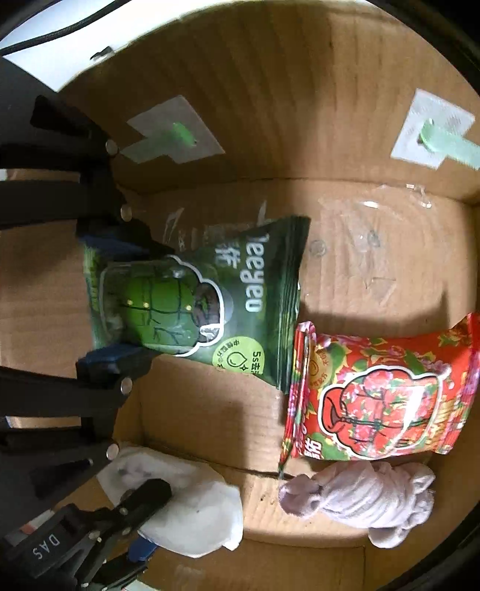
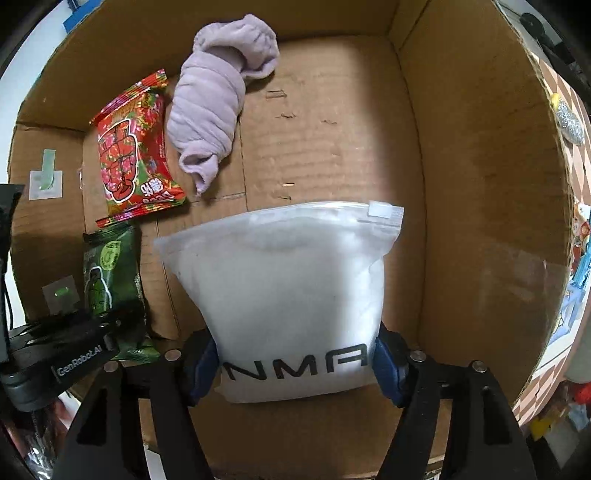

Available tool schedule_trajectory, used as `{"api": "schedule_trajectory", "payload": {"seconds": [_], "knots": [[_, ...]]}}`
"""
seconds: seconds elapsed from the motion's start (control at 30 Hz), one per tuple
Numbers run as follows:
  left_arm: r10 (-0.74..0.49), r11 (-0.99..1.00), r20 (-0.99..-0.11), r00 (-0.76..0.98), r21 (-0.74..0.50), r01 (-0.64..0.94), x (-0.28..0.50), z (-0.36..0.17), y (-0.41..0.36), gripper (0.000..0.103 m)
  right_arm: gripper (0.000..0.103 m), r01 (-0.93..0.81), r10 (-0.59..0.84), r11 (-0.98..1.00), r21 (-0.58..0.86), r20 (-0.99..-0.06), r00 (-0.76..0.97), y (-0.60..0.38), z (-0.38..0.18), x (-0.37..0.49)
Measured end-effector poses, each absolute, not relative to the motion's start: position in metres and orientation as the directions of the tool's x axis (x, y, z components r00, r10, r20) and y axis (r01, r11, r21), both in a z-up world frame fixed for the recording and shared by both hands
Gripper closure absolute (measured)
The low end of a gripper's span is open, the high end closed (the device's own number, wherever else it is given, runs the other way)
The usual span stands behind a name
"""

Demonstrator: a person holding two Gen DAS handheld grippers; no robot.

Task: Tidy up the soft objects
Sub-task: 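Carry the green bag into the box with the left tool while the right tool places the white bag, then lift both open tools out of the box toward the remaining items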

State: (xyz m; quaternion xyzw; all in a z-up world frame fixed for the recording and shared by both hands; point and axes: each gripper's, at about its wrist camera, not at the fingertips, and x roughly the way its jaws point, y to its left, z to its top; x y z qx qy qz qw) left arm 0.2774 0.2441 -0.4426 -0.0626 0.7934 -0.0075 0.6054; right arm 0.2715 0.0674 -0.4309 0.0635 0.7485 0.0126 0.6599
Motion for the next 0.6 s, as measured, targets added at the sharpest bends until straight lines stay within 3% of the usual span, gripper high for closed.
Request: {"api": "schedule_trajectory", "payload": {"seconds": [0.1, 0.27, 0.47, 0.6], "knots": [[-0.125, 0.99, -0.963, -0.24, -0.104, -0.1, 0.281, -0.427, 0.249, 0.053, 0.021, 0.068, 0.132, 0.99, 0.125, -0.984, -0.118, 0.067, -0.423, 0.271], [-0.138, 0.988, -0.98, -0.147, -0.125, -0.092, 0.277, -0.381, 0.248, 0.027, 0.015, 0.003, 0.127, 0.992, 0.127, -0.99, -0.064, 0.068, -0.379, 0.269], [-0.092, 0.993, -0.996, 0.013, -0.093, -0.074, 0.257, -0.321, 0.242, 0.008, 0.0, -0.102, 0.095, 0.991, 0.091, -0.995, 0.028, 0.075, -0.33, 0.25], [-0.034, 0.998, -0.993, 0.117, -0.04, -0.053, 0.238, -0.288, 0.237, 0.003, 0.0, -0.139, 0.079, 0.988, 0.064, -0.99, 0.112, 0.074, -0.299, 0.234]]}}
